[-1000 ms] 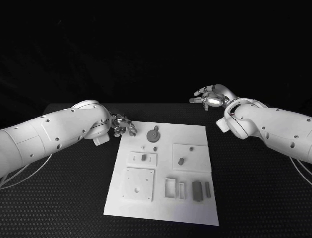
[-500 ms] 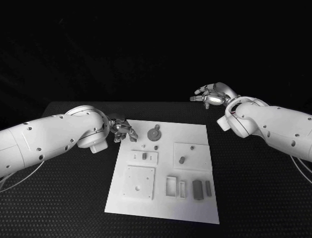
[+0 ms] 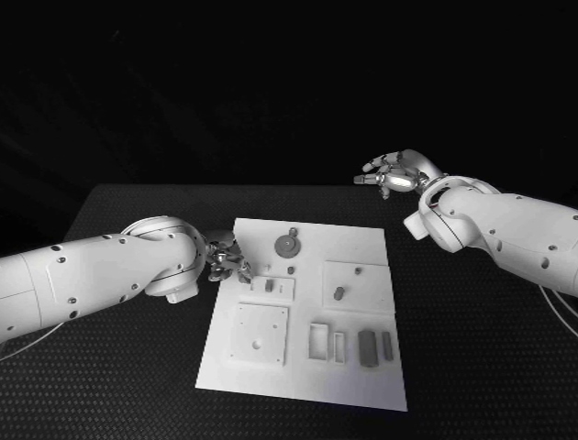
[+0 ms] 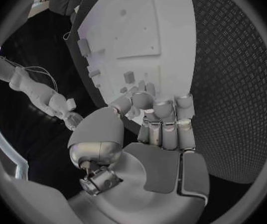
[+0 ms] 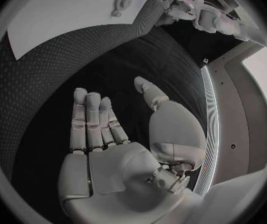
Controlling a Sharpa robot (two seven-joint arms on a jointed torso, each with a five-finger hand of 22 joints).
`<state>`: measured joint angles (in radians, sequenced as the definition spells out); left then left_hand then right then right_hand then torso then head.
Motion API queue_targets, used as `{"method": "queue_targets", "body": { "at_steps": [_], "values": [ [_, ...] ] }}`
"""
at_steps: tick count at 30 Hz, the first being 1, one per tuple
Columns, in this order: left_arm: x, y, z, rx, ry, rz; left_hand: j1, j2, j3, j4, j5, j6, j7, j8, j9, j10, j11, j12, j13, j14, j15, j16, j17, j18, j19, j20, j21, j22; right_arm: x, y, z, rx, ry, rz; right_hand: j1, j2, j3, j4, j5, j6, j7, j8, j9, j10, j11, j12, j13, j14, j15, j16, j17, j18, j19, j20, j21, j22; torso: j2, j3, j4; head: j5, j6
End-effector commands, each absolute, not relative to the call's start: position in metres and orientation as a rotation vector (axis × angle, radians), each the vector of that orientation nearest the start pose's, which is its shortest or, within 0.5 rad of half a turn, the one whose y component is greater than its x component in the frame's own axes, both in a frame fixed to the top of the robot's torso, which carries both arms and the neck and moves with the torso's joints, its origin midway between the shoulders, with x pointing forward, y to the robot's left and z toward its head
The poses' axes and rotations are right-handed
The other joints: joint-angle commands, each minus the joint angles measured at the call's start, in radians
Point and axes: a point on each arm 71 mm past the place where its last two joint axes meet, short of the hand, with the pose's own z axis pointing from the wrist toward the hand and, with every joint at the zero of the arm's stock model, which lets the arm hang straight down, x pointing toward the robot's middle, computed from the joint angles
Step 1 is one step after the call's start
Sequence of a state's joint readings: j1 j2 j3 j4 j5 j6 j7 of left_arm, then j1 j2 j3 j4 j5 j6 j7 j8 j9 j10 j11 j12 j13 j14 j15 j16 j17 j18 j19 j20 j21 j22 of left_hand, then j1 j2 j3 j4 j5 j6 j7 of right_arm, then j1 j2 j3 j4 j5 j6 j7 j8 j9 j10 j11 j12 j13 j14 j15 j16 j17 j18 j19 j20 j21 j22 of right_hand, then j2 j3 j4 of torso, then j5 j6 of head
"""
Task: Assemble the parts on the task board
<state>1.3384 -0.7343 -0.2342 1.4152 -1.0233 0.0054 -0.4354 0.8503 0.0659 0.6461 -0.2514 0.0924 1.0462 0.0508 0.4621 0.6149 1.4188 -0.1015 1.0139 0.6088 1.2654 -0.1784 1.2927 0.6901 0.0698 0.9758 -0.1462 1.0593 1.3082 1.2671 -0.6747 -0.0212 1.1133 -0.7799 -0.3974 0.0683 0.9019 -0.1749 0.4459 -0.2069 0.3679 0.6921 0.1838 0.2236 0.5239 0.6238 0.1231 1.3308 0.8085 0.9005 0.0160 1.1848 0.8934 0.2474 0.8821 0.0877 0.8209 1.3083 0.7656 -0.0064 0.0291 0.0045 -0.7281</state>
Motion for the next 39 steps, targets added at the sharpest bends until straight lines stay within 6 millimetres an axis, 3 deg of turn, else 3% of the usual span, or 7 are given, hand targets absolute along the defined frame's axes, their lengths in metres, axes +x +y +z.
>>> {"method": "queue_targets", "body": {
  "at_steps": [1,12,39],
  "values": [
    [0.497,0.198,-0.228,-0.124,2.213,-0.382,-0.007,-0.004,0.002,0.002,0.015,0.048,-0.044,0.065,0.076,0.006,-0.002,0.005,-0.01,0.006,-0.004,0.008,0.001,-0.005,0.009,-0.119,0.007,0.007,0.571,-0.248,-0.163,0.523,1.54,0.837,-0.01,0.0,-0.007,-0.001,0.006,-0.001,0.045,0.004,-0.002,-0.008,-0.001,0.005,-0.001,-0.009,0.001,0.002,-0.002,0.014,-0.001,0.007,-0.006,0.019,0.002,-0.0002,-0.0018,0.002,-0.001],
    [0.492,0.19,-0.236,-0.088,2.201,-0.385,-0.023,0.0,0.005,-0.001,0.048,0.044,-0.048,0.09,0.092,0.008,-0.006,0.016,-0.042,0.006,-0.006,0.018,0.001,-0.004,0.012,-0.121,0.012,0.011,0.57,-0.247,-0.165,0.524,1.543,0.838,-0.009,0.001,-0.006,-0.001,0.006,-0.002,0.046,0.005,-0.002,-0.008,-0.001,0.005,-0.002,-0.009,0.001,0.002,-0.002,0.014,-0.002,0.008,-0.007,0.019,0.003,-0.001,-0.0032,0.0,-0.003],
    [0.494,0.183,-0.237,-0.007,2.178,-0.347,-0.027,0.003,0.009,-0.005,0.053,0.039,-0.05,0.102,0.098,0.008,-0.008,0.024,-0.06,0.006,-0.008,0.021,0.0,-0.002,0.014,-0.122,0.014,0.012,0.569,-0.247,-0.167,0.524,1.547,0.838,-0.01,0.002,-0.006,-0.001,0.006,-0.002,0.046,0.006,-0.003,-0.008,0.0,0.007,-0.005,-0.01,0.001,0.004,-0.005,0.014,-0.002,0.008,-0.008,0.019,0.002,-0.0001,-0.0024,-0.004,-0.002]
  ]
}}
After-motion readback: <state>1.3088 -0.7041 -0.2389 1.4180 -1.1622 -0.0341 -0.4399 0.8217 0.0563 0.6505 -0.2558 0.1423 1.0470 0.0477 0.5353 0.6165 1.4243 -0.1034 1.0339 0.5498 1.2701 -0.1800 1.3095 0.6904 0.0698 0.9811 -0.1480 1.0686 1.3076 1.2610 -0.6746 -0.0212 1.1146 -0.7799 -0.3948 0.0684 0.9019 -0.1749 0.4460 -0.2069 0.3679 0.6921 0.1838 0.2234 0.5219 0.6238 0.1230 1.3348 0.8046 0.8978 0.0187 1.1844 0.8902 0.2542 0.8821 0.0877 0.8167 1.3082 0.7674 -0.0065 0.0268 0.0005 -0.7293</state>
